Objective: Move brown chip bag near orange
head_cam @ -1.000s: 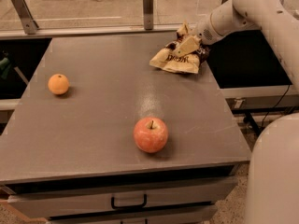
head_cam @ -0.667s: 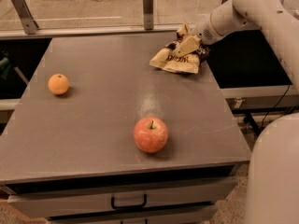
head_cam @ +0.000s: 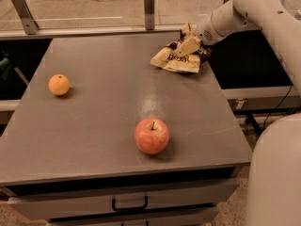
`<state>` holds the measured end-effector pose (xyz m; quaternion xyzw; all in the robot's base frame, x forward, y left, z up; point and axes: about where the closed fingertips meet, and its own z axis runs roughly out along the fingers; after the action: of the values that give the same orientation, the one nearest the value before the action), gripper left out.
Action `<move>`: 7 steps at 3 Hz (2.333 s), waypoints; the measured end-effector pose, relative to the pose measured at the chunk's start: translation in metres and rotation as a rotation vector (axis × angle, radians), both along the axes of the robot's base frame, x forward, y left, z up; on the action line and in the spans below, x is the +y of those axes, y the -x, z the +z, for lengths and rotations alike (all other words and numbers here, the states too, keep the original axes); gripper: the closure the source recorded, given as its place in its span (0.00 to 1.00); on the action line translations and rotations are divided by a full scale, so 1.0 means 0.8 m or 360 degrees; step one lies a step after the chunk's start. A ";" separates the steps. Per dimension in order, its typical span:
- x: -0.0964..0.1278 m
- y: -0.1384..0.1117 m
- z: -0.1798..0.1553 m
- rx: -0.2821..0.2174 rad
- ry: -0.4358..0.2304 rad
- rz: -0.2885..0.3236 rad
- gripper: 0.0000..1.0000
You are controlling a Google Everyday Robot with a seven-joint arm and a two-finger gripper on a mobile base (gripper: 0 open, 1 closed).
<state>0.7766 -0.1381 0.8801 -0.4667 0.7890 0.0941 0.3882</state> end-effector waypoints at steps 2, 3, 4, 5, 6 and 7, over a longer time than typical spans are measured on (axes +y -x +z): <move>0.028 0.009 0.016 -0.0046 0.0133 0.0000 0.00; 0.023 0.005 0.011 -0.0051 0.0195 -0.0032 0.00; 0.003 -0.004 0.002 -0.0041 0.0229 -0.0091 0.00; -0.009 -0.008 0.003 -0.0056 0.0229 -0.0120 0.18; -0.006 -0.005 0.001 -0.0043 0.0200 -0.0106 0.41; 0.024 0.008 -0.001 -0.0016 0.0126 -0.0004 0.73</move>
Offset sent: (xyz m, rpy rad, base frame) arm -0.0144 0.0260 0.0250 -0.1329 -0.0491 -0.0181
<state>0.7702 -0.1188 0.8796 -0.4812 0.7908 0.0601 0.3735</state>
